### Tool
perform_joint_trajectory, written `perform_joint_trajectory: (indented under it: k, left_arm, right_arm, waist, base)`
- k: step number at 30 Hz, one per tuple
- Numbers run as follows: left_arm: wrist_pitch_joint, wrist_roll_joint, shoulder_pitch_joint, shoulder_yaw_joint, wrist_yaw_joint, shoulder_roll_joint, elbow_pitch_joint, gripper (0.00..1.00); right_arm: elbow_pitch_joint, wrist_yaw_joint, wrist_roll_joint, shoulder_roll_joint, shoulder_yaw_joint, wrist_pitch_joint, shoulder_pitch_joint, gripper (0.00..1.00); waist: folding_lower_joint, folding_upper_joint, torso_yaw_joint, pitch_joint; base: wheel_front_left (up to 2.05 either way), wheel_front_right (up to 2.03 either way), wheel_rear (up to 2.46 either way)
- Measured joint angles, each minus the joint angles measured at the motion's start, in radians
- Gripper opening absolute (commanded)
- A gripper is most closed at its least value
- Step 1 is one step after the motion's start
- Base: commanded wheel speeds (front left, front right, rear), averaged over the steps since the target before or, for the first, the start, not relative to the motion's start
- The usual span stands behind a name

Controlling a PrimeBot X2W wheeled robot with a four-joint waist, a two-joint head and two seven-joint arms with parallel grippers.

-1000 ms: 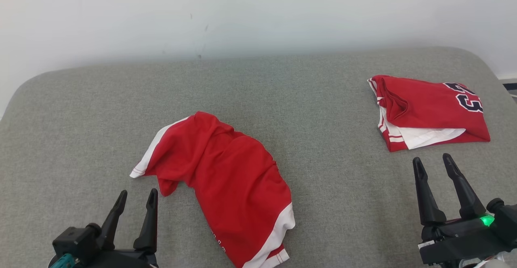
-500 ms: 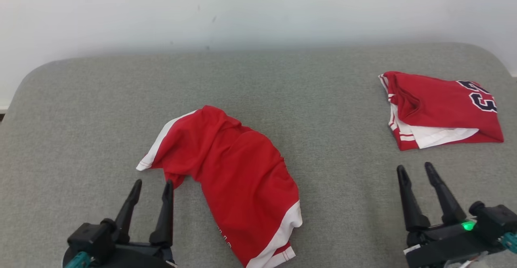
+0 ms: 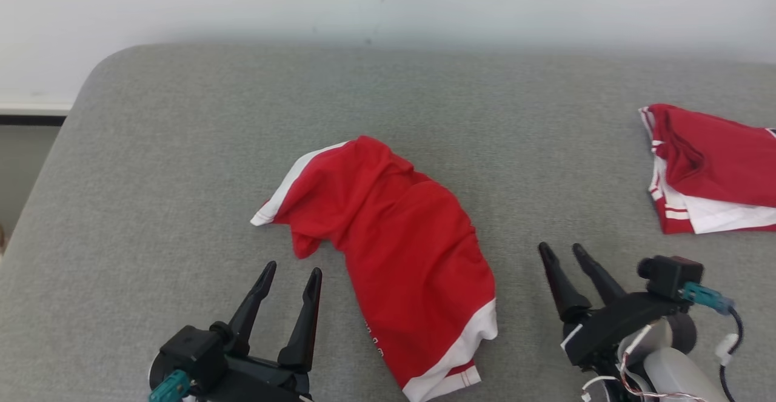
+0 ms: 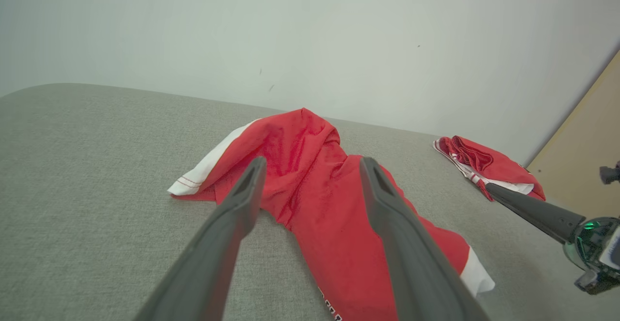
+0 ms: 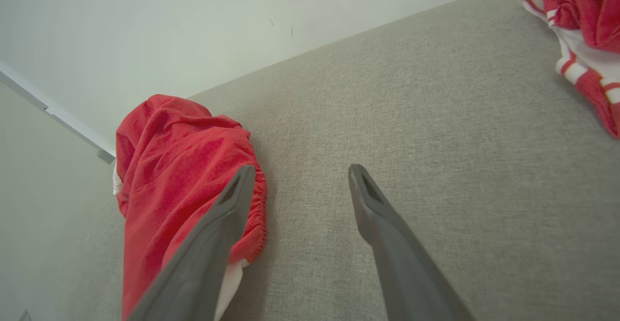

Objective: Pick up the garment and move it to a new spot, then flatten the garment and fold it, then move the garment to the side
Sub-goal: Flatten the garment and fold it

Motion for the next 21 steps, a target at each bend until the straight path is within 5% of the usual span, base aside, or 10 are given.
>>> perform_joint_trajectory:
  k: [19, 20, 21]
  left_arm:
    - [0.0, 0.032, -0.024, 0.013, -0.053, -0.048, 0.063, 1.0]
    - [0.0, 0.038, -0.023, 0.016, -0.053, -0.048, 0.065, 1.0]
    - [0.0, 0.038, -0.022, 0.018, -0.054, -0.049, 0.066, 1.0]
  right_arm:
    - [0.283, 0.0, 0.139, 0.047, 0.122, 0.26, -0.191, 1.0]
    - [0.285, 0.0, 0.143, 0.051, 0.127, 0.261, -0.195, 0.8]
    - [0.287, 0.0, 0.145, 0.054, 0.129, 0.263, -0.199, 0.46]
  waist:
    - [0.0, 0.0, 0.158, 0.037]
    - [0.0, 0.0, 0.16, 0.035]
    - [0.0, 0.0, 0.161, 0.033]
  base:
    - [0.0, 0.0, 0.0]
    - [0.0, 0.0, 0.0]
    - [0.0, 0.0, 0.0]
